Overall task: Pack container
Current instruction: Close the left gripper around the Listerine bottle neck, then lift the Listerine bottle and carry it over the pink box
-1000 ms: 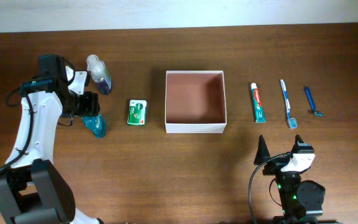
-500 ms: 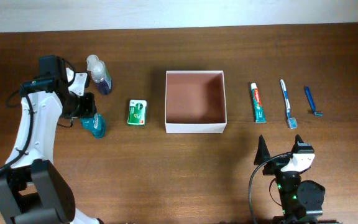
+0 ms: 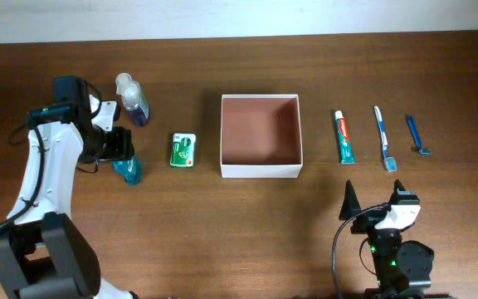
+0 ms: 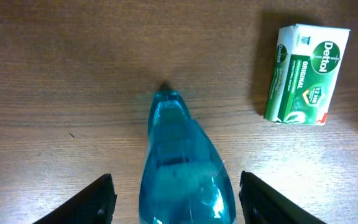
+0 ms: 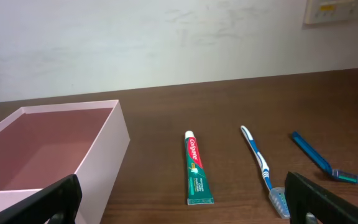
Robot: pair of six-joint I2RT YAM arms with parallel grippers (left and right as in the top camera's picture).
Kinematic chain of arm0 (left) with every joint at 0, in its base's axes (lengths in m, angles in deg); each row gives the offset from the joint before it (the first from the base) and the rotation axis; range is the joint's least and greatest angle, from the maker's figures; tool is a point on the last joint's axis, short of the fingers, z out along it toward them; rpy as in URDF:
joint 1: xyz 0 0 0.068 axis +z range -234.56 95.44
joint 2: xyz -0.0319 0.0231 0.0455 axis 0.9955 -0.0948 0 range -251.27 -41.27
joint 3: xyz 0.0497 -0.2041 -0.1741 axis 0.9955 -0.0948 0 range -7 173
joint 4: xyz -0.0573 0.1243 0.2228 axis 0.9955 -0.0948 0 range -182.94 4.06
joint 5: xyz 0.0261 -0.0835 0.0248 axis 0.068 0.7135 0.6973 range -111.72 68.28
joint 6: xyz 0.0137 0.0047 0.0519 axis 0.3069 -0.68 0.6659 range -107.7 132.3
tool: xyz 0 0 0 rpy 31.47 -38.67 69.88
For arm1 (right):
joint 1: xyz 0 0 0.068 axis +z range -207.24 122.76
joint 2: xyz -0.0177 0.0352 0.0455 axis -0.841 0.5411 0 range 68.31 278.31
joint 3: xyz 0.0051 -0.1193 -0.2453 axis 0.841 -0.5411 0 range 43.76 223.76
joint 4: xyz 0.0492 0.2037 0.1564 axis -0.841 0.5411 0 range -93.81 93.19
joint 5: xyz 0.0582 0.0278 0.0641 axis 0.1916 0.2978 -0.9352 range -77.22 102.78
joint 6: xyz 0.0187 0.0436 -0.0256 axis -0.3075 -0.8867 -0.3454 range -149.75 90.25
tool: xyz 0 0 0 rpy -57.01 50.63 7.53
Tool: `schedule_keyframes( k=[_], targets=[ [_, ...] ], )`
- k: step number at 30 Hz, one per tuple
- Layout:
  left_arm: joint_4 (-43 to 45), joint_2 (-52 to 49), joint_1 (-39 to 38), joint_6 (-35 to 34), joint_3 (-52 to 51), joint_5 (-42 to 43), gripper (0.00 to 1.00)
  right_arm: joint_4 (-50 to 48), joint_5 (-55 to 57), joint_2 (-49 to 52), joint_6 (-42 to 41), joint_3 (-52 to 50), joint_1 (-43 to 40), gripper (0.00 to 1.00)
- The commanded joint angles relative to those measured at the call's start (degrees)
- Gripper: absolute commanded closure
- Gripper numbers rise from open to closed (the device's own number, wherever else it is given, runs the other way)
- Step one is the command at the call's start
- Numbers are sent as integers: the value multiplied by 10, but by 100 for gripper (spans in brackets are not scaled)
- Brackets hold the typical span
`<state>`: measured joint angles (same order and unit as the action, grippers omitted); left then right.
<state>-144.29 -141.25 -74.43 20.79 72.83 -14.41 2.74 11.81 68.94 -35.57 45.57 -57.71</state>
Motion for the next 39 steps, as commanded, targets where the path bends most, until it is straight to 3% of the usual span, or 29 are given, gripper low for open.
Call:
schedule_keyframes(
  k=[1, 3, 9, 13, 20, 22, 32, 39],
  targets=[
    [-3, -4, 0, -7, 9, 6, 35, 0, -3, -4, 0, -5, -5, 2],
    [-5, -4, 0, -7, 9, 6, 36, 0, -3, -4, 0, -5, -5, 1],
    [-6, -4, 0, -7, 9, 6, 57, 0, -3, -4, 0, -5, -5, 2],
    [-11, -4, 0, -7, 9, 6, 65, 0, -3, -4, 0, -5, -5, 2],
    [-13, -4, 0, -17, 9, 9, 94, 0, -3, -4, 0, -5, -5, 1],
    [-13, -4, 0, -19, 10, 9, 98, 0, -3, -4, 0, -5, -5, 1],
    [-70, -4, -3, -31, 108, 125, 99, 0, -3, -4, 0, -5, -5, 2],
    [-147, -4, -45, -31, 244, 129, 99, 0, -3, -4, 0, -5, -5, 2]
  ],
)
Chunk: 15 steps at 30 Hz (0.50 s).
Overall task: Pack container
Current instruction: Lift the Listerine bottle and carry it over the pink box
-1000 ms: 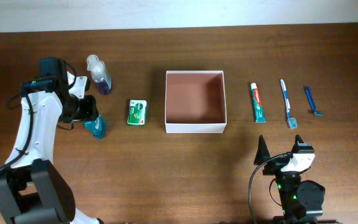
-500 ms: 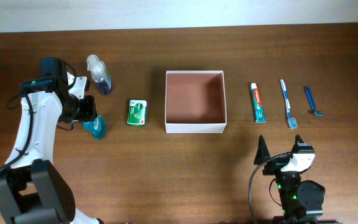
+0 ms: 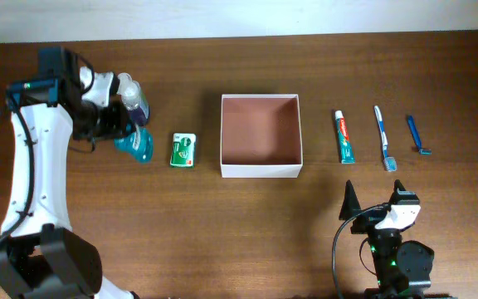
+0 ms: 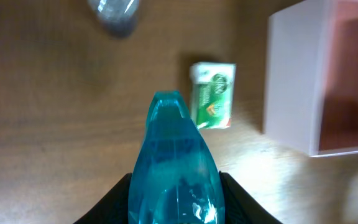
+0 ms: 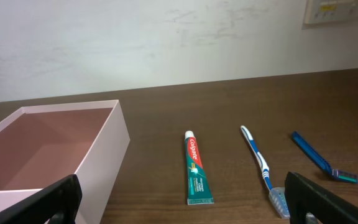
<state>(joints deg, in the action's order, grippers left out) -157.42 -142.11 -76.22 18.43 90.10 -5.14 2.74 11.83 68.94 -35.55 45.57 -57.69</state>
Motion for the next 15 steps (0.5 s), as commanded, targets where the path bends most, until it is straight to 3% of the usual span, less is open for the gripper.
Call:
schedule_keyframes(
  k=[1, 6, 11, 15],
  targets=[
    [-21, 5, -38, -9, 93, 37, 99, 0, -3, -4, 0, -5, -5, 2],
    [-13, 5, -101, -21, 166, 37, 99, 0, -3, -4, 0, -5, -5, 2],
    [87, 4, -196, -36, 187, 33, 100, 0, -3, -4, 0, -5, -5, 2],
    [144, -6, -254, -69, 186, -29, 99, 0, -3, -4, 0, -5, -5, 2]
  ],
)
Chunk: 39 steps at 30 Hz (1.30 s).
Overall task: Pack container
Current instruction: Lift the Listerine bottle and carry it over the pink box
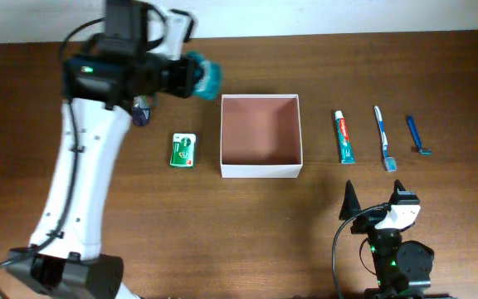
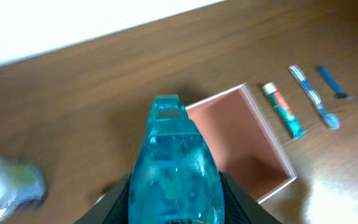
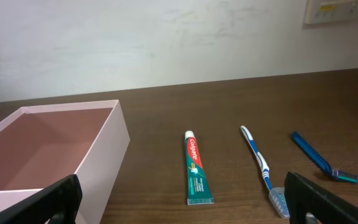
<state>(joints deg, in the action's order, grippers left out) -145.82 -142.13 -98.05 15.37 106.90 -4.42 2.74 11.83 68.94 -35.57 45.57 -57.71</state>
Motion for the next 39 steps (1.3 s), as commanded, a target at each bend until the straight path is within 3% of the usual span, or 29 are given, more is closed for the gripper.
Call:
schedule_keyframes(
  k=[1, 12, 19, 34, 39],
  targets=[
    [39, -11, -48, -50, 18, -52, 99, 0, -3, -4, 0, -5, -5, 1],
    [104, -106, -111, -102, 18, -107, 100, 0, -3, -4, 0, -5, -5, 1],
    [80, -155, -111, -117, 18, -107, 99, 0, -3, -4, 0, -5, -5, 1],
    [26, -159, -111, -127, 18, -110, 99, 0, -3, -4, 0, -5, -5, 1],
    [23, -162, -111, -158, 16, -173, 99, 0, -3, -4, 0, -5, -5, 2]
  ],
)
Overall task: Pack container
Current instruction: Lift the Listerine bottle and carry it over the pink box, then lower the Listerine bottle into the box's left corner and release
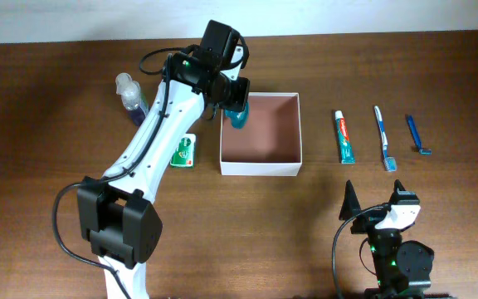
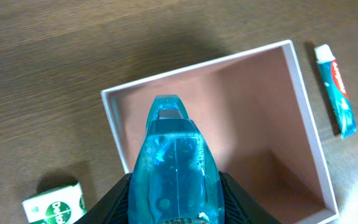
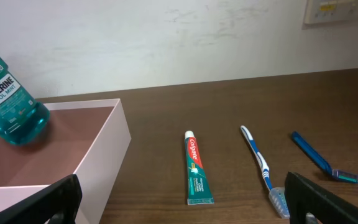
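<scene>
My left gripper [image 1: 232,98] is shut on a teal Listerine mouthwash bottle [image 2: 174,167], holding it over the far left corner of the open pink box [image 1: 260,170]. The bottle [image 3: 10,93] hangs above the box wall [image 3: 98,165], clear of its floor. A green Detol soap bar [image 1: 182,150] lies left of the box. A clear-capped purple bottle [image 1: 131,95] stands further left. Toothpaste [image 1: 343,136], a toothbrush [image 1: 383,137] and a blue razor [image 1: 417,134] lie in a row right of the box. My right gripper [image 3: 182,205] rests open low at the front right, with nothing between its fingers.
The brown table ends at a white wall along the far edge [image 1: 347,17]. My left arm [image 1: 152,145] reaches diagonally from the front left across the soap towards the box.
My left gripper has come down and right with the mouthwash bottle, from high over the table left of the box to just above the box's far left corner. The right arm is unchanged.
My left gripper stood open around the mouthwash bottle lying on the table at the far left. Then it was shut on the bottle and lifted near the purple bottle. It then held it high left of the box, and now over the box.
</scene>
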Robot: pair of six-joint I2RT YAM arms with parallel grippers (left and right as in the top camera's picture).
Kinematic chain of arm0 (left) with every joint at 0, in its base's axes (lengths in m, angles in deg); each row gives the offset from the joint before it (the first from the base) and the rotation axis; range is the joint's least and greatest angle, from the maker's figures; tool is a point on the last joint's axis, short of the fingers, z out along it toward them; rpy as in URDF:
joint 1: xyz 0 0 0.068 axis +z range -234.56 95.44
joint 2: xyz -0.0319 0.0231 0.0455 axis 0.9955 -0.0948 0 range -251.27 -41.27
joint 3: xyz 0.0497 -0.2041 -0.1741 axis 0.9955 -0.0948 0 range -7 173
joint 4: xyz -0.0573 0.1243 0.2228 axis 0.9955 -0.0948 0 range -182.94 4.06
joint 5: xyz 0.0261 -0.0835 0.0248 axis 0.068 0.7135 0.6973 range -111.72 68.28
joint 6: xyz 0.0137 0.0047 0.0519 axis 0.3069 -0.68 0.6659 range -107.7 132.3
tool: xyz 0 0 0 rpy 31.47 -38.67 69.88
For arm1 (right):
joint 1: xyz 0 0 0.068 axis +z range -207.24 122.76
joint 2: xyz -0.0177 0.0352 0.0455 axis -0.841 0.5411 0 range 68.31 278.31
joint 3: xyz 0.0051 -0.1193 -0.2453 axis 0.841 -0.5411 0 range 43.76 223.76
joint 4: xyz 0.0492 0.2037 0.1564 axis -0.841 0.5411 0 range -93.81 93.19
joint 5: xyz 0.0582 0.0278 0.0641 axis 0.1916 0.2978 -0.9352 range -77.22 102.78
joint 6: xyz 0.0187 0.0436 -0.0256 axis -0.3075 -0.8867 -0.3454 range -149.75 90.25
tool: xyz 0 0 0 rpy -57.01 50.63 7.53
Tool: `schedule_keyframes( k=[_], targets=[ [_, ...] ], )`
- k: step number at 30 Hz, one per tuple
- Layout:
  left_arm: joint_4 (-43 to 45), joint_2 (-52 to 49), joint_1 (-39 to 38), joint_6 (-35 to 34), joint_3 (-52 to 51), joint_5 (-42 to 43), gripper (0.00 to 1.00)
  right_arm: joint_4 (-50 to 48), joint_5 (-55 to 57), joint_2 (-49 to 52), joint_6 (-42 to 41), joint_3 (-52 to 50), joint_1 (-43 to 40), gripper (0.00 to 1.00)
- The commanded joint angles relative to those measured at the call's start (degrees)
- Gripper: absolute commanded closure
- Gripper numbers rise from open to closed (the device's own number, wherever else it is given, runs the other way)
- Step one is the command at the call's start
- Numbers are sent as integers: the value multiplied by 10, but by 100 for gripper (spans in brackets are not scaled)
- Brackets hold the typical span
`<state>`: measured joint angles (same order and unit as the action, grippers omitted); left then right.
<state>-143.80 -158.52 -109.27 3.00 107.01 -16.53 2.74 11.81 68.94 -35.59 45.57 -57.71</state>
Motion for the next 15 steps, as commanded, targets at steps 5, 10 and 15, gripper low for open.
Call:
schedule_keyframes(
  k=[5, 10, 15],
  targets=[
    [3, -12, 1, -61, 15, -65, 100, 0, -3, -4, 1, -5, -5, 2],
    [3, -27, 1, -70, 15, -65, 99, 0, -3, -4, 1, -5, -5, 2],
    [3, -43, 1, -77, 15, -65, 99, 0, -3, -4, 1, -5, -5, 1]
  ],
)
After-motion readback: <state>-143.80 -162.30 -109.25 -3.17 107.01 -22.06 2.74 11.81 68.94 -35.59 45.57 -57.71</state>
